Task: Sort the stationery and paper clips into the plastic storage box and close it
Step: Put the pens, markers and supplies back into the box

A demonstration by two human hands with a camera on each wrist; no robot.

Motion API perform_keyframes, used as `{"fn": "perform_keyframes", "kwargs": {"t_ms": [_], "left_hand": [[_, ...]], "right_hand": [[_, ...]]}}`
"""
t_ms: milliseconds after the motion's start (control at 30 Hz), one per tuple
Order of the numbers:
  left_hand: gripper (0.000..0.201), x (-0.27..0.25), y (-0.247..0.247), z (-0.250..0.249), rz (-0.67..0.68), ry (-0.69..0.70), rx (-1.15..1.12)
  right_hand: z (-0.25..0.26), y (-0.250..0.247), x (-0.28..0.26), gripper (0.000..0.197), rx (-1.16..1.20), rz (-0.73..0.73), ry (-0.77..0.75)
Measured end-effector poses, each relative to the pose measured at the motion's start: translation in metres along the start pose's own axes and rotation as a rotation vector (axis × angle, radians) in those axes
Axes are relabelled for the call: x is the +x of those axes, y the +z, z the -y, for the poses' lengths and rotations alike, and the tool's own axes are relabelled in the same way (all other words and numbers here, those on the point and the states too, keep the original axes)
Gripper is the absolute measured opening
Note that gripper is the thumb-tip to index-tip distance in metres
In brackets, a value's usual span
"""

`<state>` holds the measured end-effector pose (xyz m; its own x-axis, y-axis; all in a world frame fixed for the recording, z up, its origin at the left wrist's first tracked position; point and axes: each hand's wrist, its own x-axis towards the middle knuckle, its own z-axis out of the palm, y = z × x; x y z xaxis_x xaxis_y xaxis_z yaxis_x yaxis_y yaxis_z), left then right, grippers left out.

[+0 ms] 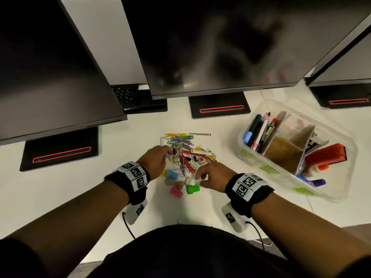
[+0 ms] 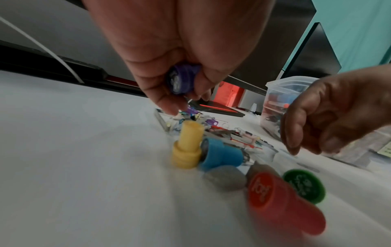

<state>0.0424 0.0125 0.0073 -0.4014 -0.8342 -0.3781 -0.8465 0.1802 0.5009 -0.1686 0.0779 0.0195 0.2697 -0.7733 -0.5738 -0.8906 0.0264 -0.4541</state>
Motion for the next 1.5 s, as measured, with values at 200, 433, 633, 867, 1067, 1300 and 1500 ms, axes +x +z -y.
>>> {"fn": "perform_keyframes", "kwargs": {"t_ms": [200,433,633,867,1067,1300,1500], "left_hand": [[0.036,-0.01,0.004,0.012,0.143,0.051,0.14],[0.051,-0.008,0.013,0.007,0.165,0.126,0.27],[0.033,-0.008,0.015,0.013,0.152,0.063,0.229],[0.023,-0.01,0.016,0.015,0.098,0.036,0.186],[0.024,-0.015,0.006,0.016,0.062,0.02,0.171],[0.023,-0.025,-0.007,0.016,0.002,-0.031,0.131],[0.021,-0.02,-0.019,-0.002,-0.105,-0.011,0.047]], "right_hand": [[0.01,0.021,0.016,0.043,-0.038,0.037,-0.08],[0.01,0.03,0.019,0.035,-0.145,-0.004,-0.111],[0.007,0.031,0.019,0.033,-0.121,-0.047,-0.048],[0.011,0.028,0.021,0.014,0.026,-0.126,-0.049],[0.023,0.031,0.033,0.015,0.04,-0.214,-0.127],[0.046,0.03,0.06,0.031,-0.127,-0.121,-0.062],[0.038,0.031,0.057,0.028,-0.239,-0.14,-0.095]]}}
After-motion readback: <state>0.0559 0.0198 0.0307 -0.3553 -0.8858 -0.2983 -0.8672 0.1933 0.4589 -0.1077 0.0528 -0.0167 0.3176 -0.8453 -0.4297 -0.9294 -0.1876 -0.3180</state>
